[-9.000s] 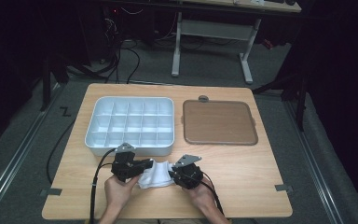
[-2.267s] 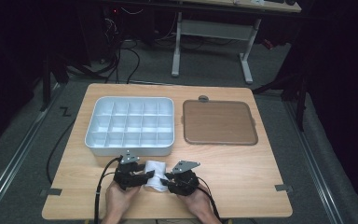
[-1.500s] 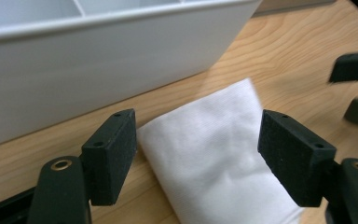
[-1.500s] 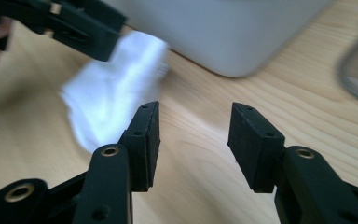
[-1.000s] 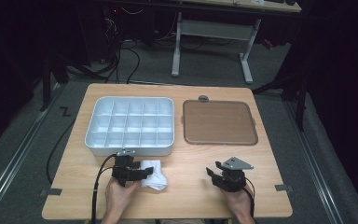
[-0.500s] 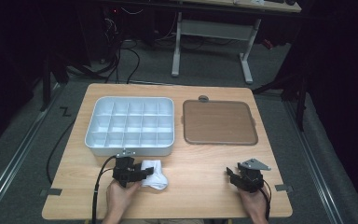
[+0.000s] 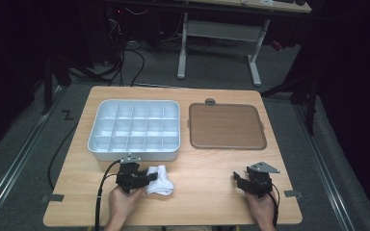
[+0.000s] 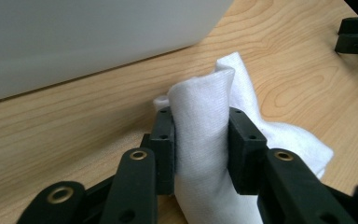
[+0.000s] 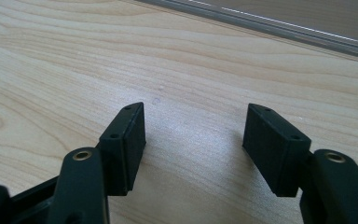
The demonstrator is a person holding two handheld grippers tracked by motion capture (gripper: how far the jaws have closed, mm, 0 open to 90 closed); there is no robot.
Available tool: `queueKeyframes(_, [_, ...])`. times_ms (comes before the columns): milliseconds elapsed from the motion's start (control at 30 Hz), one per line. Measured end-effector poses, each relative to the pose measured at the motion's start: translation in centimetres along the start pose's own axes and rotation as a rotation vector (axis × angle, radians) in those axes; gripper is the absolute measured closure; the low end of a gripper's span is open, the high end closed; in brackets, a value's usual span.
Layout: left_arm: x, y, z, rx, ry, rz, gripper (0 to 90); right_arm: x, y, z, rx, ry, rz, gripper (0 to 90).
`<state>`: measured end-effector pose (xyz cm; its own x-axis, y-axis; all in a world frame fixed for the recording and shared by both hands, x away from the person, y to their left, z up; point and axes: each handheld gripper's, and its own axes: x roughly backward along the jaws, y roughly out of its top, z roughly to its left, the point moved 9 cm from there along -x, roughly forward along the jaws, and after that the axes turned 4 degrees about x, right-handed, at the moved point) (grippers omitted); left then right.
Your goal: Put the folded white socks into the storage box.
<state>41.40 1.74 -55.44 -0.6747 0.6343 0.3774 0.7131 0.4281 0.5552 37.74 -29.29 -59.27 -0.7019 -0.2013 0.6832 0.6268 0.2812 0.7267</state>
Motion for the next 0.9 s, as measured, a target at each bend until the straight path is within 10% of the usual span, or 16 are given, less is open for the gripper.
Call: queueKeyframes(900, [1.7,1.0,-2.3,-0.060,-0.058,0.016,72.8,0.0,0.0,0.0,0.005,0.006,0.002,37.8])
